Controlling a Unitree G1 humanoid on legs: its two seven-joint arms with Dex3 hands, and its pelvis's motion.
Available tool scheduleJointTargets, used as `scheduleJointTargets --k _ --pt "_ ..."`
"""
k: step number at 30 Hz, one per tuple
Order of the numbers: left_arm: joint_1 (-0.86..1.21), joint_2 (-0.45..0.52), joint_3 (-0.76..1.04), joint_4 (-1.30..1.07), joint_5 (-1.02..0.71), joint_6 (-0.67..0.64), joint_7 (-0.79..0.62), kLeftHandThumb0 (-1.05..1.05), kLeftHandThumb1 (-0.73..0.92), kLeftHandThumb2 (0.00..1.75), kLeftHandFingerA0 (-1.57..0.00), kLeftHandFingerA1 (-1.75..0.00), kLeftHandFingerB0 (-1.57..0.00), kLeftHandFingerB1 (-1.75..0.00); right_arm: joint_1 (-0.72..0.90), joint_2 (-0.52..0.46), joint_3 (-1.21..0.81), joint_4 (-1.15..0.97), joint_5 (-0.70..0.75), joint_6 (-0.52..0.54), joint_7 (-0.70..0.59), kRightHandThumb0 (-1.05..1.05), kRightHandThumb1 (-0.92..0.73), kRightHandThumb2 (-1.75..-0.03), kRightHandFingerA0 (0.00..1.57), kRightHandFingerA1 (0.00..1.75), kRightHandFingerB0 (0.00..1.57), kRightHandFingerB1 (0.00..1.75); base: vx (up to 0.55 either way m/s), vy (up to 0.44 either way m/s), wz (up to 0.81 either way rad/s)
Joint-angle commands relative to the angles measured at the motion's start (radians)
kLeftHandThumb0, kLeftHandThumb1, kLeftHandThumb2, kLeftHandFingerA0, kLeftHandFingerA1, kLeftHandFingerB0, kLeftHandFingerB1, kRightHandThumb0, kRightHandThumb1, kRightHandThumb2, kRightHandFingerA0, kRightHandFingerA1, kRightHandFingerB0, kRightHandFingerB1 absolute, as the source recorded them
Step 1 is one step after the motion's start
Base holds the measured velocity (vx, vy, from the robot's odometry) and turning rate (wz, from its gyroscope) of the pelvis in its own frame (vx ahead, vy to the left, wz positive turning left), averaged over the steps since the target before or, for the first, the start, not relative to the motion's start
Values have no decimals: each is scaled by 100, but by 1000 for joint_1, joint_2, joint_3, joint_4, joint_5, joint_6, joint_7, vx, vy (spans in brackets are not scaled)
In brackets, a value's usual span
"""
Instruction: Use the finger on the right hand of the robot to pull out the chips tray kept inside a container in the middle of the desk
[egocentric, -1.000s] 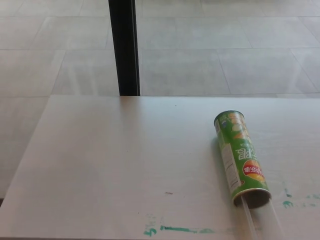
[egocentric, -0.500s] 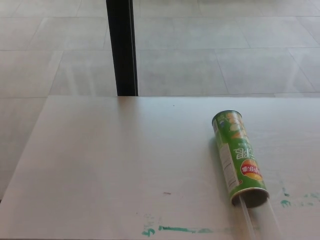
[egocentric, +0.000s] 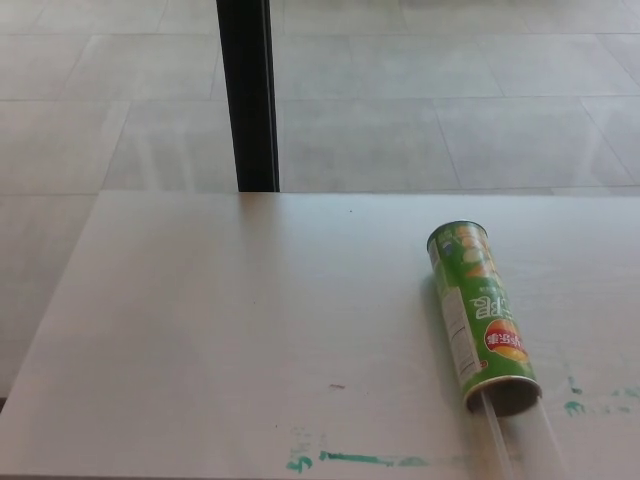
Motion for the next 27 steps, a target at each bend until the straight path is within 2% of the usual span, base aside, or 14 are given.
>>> scheduleJointTargets --k 1,6,7,8,9,10,12,14,15,16,17,20,21,27 --pt "8 6 -3 -8 -6 6 -5 -49 74 62 -60 -67 -55 -56 13 -22 14 2 63 -37 25 -15 -50 -94 64 77 5 47 0 0 0" --pt "7 3 9 0 -17 24 -6 -48 75 62 -59 -67 -54 -56 23 -17 15 -12 99 -21 37 -14 -50 -95 66 80 6 47 0 0 0" --pt "8 3 3 2 -11 17 -5 -48 75 62 -59 -69 -57 -60 22 -20 20 -5 96 -25 36 -17 -67 -61 66 76 18 33 0 0 0" --pt "8 3 -1 3 -6 10 -6 -48 74 62 -59 -69 -59 -62 8 -18 4 12 130 -20 57 -11 -51 -95 65 82 5 47 0 0 0" --pt "6 2 3 4 -11 14 -9 -48 74 62 -58 -68 -56 -60 2 -16 -1 19 141 -16 62 -12 -52 -96 65 83 7 48 0 0 0" --pt "9 2 3 0 -12 12 -11 -49 73 62 -58 -67 -54 -57 -1 -17 3 22 137 -14 52 -15 -69 -60 64 82 20 33 0 0 0" --pt "14 2 0 -7 -9 6 -6 -49 74 62 -59 -66 -53 -54 -4 -20 16 25 125 -25 28 -15 -67 -59 65 73 23 34 0 0 0" --pt "12 2 -1 -7 -8 7 -4 -49 74 62 -59 -66 -53 -54 -3 -25 29 27 117 -36 22 -15 -67 -59 65 73 23 34 0 0 0" --pt "9 0 5 -4 -14 15 -4 -49 73 62 -58 -66 -55 -56 0 -30 35 25 119 -33 30 -17 -66 -61 64 74 22 35 0 0 0" --pt "7 -1 4 0 -12 15 0 -48 73 62 -58 -66 -55 -57 6 -33 42 25 116 -41 34 -14 -50 -95 62 77 12 50 0 0 0" --pt "2 -2 6 -2 -14 14 -3 -49 73 62 -59 -68 -54 -58 0 -36 46 24 117 -33 30 -17 -68 -59 64 71 24 34 0 0 0" --pt "3 -1 3 -7 -13 13 -5 -49 74 62 -60 -68 -55 -57 3 -36 51 19 127 -29 32 -20 -67 -62 65 71 23 36 0 0 0" --pt "3 -1 3 -6 -12 15 -6 -49 74 62 -59 -67 -55 -57 6 -38 60 18 118 -37 26 -13 -50 -95 61 75 13 50 0 0 0" --pt "-1 -2 -6 0 -3 15 -3 -48 75 62 -58 -64 -58 -58 9 -46 81 25 107 -43 9 -14 -50 -96 61 75 13 51 0 0 0"
